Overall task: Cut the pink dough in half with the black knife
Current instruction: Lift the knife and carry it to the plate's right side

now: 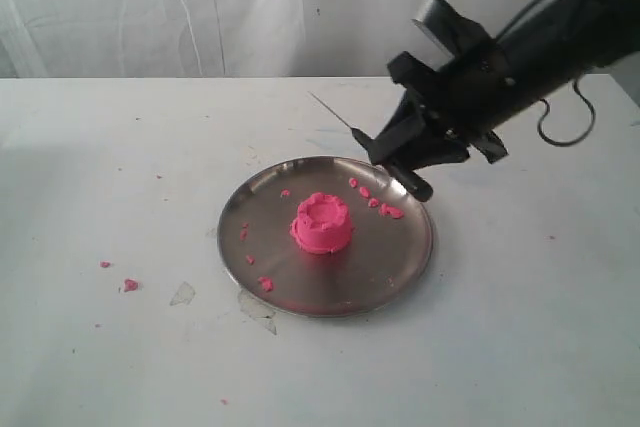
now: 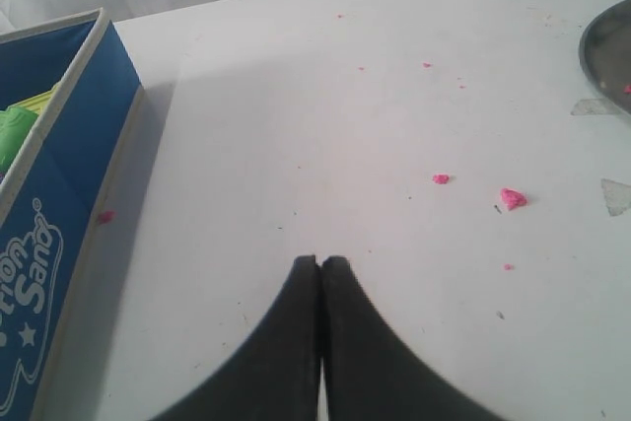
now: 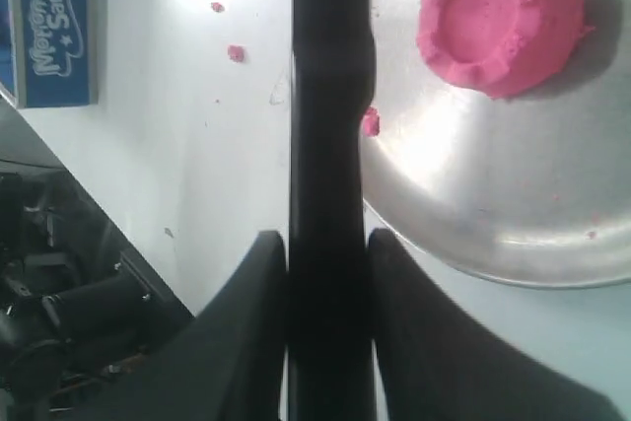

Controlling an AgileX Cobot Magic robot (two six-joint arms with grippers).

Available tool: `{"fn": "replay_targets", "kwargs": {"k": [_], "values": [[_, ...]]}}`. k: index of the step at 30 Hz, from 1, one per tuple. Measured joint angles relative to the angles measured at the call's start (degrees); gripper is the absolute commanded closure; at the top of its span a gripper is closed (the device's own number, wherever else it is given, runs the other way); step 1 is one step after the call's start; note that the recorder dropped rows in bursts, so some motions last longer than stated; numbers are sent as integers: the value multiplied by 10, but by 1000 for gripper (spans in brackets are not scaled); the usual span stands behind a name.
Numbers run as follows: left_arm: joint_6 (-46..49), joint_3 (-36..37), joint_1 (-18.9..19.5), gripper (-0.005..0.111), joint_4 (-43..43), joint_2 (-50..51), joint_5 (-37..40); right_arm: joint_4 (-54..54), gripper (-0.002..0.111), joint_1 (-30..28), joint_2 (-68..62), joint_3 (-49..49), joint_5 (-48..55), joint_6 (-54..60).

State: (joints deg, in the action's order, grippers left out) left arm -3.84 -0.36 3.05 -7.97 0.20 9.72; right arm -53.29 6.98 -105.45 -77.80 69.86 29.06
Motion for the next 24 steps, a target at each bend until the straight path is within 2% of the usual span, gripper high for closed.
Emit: {"fn": "replay_targets", "kwargs": {"k": [4,8,12,19,24], "values": [[0,0,0,107,0,0,0,-18,108,-53,1,83,-4,97],[0,0,0,107,0,0,0,-44,108,-70,-2,141,-5,165],[0,0,0,107,0,0,0,-75,107,-70,-21,150,-7,202],[0,0,0,107,0,0,0,-103,90,-69,-73,150,-9,235],[0,0,0,107,0,0,0,-106,87,-69,-101,150,-44,240]]}}
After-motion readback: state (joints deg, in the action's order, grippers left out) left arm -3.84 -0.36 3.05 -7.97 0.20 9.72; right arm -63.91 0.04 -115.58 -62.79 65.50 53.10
